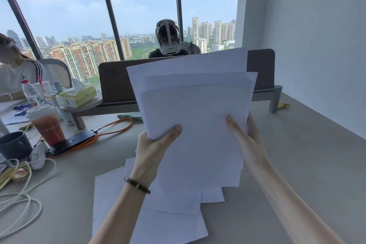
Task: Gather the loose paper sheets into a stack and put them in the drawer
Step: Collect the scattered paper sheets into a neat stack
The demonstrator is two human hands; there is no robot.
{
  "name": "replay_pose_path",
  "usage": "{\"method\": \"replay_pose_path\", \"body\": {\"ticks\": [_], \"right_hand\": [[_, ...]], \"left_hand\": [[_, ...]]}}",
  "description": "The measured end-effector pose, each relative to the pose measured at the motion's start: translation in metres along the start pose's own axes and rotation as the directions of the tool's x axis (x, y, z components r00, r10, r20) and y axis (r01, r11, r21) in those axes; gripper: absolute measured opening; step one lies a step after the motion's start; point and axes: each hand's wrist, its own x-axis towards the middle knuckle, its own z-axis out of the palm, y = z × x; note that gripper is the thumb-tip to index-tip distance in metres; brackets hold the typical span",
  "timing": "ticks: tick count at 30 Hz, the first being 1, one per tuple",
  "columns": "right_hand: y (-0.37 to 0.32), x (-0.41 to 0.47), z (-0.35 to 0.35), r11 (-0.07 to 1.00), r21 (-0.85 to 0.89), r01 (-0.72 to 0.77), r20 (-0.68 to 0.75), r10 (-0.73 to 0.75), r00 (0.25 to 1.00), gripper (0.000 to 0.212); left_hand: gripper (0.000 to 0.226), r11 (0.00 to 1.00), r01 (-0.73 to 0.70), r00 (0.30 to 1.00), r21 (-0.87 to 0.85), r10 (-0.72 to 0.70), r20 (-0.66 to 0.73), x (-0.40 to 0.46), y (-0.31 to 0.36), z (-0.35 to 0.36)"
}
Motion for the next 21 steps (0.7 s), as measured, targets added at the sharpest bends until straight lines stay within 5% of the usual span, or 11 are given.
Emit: {"method": "replay_pose_path", "body": {"ticks": [5,12,21], "right_hand": [[-0.002,-0.002,-0.008,0.999,-0.049,0.017,0.034,-0.015,0.999,0.038],[0.003,-0.003,-0.011,0.996,-0.092,0.008,0.067,-0.001,0.998,0.039],[0.011,-0.004,-0.004,0.993,-0.113,-0.025,0.071,0.033,0.997,0.044]], "left_hand": [[0.053,1.000,-0.017,0.997,-0.009,0.018,0.070,-0.002,0.000,-0.009],[0.059,1.000,-0.022,0.996,-0.003,0.022,0.087,-0.007,-0.015,-0.015],[0.022,0.999,-0.001,1.000,0.035,0.000,0.017,-0.004,-0.016,-0.004]]}}
